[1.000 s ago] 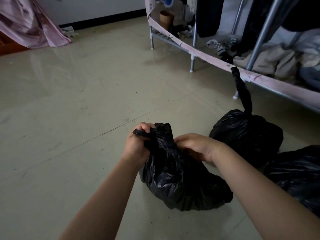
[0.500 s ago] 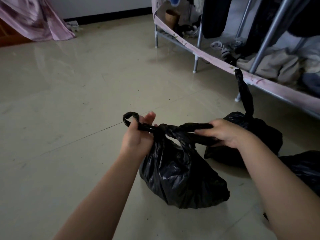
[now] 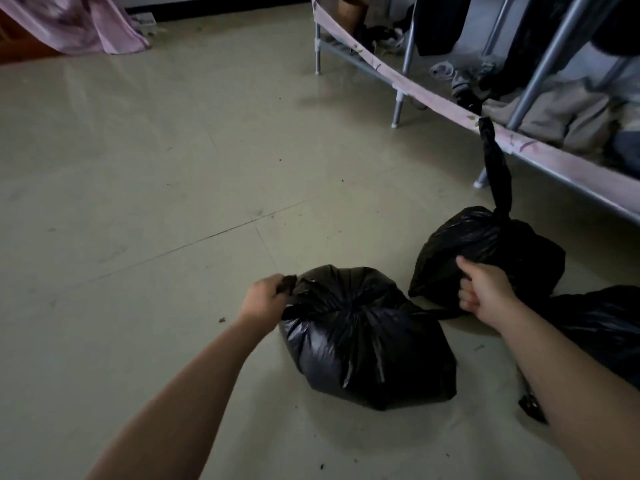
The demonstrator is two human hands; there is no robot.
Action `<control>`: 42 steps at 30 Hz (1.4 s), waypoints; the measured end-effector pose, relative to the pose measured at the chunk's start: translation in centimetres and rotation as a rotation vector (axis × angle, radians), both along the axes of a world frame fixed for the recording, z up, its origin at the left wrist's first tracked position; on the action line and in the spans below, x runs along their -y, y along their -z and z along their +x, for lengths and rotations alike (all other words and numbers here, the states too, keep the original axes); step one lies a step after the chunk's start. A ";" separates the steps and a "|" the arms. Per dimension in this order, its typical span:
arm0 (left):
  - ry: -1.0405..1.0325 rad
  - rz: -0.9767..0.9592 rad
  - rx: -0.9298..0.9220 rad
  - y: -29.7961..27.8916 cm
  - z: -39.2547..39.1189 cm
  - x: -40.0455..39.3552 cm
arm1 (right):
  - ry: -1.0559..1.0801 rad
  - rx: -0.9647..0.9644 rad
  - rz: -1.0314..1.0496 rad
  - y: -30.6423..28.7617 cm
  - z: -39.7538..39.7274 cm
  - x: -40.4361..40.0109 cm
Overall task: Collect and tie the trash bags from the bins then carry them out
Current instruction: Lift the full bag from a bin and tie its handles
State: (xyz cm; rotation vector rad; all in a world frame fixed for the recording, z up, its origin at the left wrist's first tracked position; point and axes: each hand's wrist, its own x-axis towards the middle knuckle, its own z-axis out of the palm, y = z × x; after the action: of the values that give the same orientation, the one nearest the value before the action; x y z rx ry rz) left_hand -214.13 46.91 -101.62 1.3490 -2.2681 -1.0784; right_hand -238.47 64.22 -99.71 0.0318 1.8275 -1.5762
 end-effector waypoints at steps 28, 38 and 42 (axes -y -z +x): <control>-0.479 0.259 -0.122 3.3 -3.6 -4.7 | 0.177 0.342 -0.222 1.8 5.0 5.6; 0.009 0.931 -0.766 -0.4 -3.4 -5.4 | 0.075 0.265 -0.017 2.5 4.2 3.9; -0.090 0.964 -0.666 0.5 -3.9 -6.1 | 0.203 0.173 0.066 2.9 3.9 3.4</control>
State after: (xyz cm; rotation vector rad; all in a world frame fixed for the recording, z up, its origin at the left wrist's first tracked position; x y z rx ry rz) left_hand -217.98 52.97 -102.14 1.0544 -1.1915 -2.3014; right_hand -234.57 60.78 -102.57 0.3839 1.7840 -1.5949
